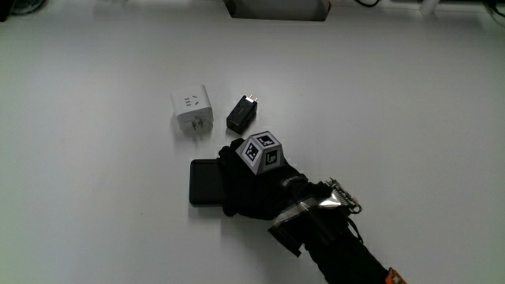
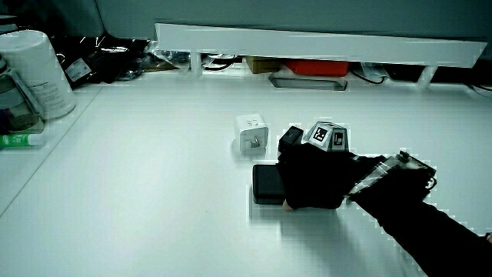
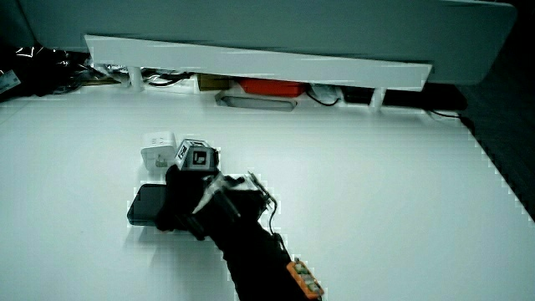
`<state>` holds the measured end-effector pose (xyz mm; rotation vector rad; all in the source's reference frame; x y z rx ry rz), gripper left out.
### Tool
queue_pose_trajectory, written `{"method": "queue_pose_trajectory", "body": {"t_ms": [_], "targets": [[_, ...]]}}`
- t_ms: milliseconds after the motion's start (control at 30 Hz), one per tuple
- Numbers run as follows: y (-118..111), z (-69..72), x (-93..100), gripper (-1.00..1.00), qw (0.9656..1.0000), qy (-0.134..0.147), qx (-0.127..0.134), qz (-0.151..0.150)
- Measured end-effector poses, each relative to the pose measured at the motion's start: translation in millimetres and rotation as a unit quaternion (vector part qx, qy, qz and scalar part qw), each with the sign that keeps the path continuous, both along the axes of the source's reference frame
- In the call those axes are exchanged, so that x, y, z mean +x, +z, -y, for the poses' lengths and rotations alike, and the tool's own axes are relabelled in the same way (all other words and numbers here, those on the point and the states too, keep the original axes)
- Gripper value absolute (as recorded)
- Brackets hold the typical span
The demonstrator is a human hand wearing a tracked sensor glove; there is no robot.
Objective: Pick battery
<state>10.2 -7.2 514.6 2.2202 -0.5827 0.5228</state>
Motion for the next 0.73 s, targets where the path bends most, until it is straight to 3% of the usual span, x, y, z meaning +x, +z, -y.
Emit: {"method": "queue_pose_trajectory", "body": {"t_ms": [100, 133, 200, 233, 333, 367, 400, 500, 733], "targets": [[-12.7, 2.4, 8.2, 1.00, 0.9997, -0.001, -0.005, 0.024], [-14.0, 3.3, 11.9, 1.00, 0.9999, 0.001, 0.006, 0.013], [-26.5, 5.3, 18.5, 1.00, 0.9996, 0.002, 0.017, 0.020], [-32.0, 6.0, 22.5, 1.00, 0.9991, 0.005, 0.008, 0.042], [-45.2, 9.7, 36.0, 1.00, 0.9989, 0.006, 0.027, 0.039], [-47.1, 10.9, 40.9, 1.00, 0.9985, 0.006, 0.021, 0.050], [-56.0, 11.9, 45.3, 1.00, 0.9985, 0.013, 0.043, 0.030], [-68.5, 12.3, 51.2, 1.00, 0.9979, 0.002, 0.063, 0.016], [-88.2, 15.8, 82.6, 1.00, 0.9965, 0.019, 0.081, 0.008]]}}
